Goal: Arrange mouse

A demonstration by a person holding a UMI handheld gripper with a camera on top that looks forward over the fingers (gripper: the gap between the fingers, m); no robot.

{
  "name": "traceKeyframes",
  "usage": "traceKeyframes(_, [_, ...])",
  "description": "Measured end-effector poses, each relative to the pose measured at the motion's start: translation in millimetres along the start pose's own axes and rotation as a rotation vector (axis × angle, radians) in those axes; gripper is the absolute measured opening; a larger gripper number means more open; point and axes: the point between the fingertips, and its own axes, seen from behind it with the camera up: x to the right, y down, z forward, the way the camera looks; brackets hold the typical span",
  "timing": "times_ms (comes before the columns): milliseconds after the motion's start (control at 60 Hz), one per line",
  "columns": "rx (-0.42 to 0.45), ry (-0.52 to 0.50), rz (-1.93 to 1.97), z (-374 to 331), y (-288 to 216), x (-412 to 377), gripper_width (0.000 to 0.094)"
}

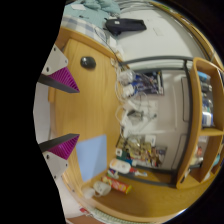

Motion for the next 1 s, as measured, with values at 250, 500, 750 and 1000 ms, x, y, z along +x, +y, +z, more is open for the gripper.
traceKeyframes(250, [-0.066,-0.16,-0.018,71.1,31.5,-172.2,0.0841])
traceKeyframes(500, [-0.101,-0.171,-0.042,145.5,19.0,-244.5,0.0841])
traceKeyframes(750, [-0.075,-0.14,-0.057,194.2,23.8,-257.0,0.0706])
traceKeyframes(1000, [0.017,-0.128,-0.02,195.3,19.5,-254.5,0.0361])
